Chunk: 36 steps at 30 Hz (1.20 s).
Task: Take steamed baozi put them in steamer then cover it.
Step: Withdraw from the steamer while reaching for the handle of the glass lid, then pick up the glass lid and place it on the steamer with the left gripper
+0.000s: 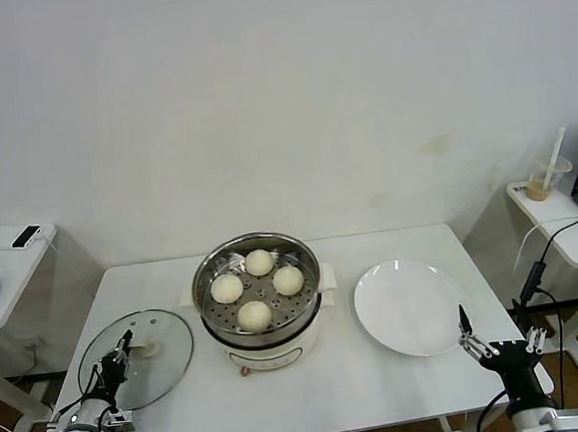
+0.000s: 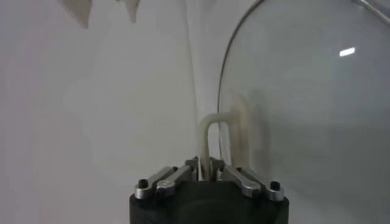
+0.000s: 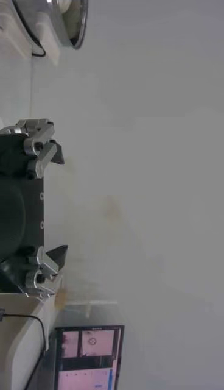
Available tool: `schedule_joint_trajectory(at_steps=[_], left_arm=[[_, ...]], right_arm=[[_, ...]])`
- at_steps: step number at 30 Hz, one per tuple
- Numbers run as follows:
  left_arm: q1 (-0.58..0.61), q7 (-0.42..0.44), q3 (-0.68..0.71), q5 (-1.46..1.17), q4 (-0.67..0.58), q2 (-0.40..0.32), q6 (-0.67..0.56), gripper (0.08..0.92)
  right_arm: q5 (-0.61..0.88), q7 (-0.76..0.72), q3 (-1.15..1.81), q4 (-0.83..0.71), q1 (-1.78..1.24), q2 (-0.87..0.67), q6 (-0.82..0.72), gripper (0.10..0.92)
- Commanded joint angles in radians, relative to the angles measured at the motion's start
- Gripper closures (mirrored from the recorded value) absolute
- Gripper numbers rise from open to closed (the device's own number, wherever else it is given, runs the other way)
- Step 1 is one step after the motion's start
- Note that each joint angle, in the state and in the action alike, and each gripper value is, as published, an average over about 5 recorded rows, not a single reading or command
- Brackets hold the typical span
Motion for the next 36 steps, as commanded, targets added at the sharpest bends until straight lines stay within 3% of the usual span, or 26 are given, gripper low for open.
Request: schedule_joint_trajectory(at_steps=[1,9,14,20,27,36], left_arm=[[0.031,-0.075,-0.023,-0.046,-0.066,-0.025,0.004,0.852],[0.115,-0.102,-0.077,-0.101,-0.223,-0.050,0.055,0.856],[0.188,-0.074,-0.115,-0.102,-0.331,-0.040,0.083,0.856],[0.273,0.050,-0.199,-0.110,-0.449,0.037,0.101,0.856],[0.296,0.184,-0.275,-0.135,-0.518,0.133,0.129,0.856],[0.256,0.298,-0.215,-0.242,-0.662,0.185,0.245,0.856]], right_arm=[[-0.001,0.001,0.000,-0.003,0.005,-0.006,-0.002,0.203],[0.004,-0.010,-0.004,-0.019,0.009,-0.033,-0.006,0.203],[0.011,-0.008,-0.004,-0.043,0.017,-0.049,-0.006,0.203],[0.016,-0.011,-0.006,-0.052,0.022,-0.070,-0.012,0.203],[0.021,-0.010,0.002,-0.054,0.020,-0.091,-0.016,0.203],[0.004,-0.015,-0.001,-0.047,0.010,-0.072,-0.015,0.203]])
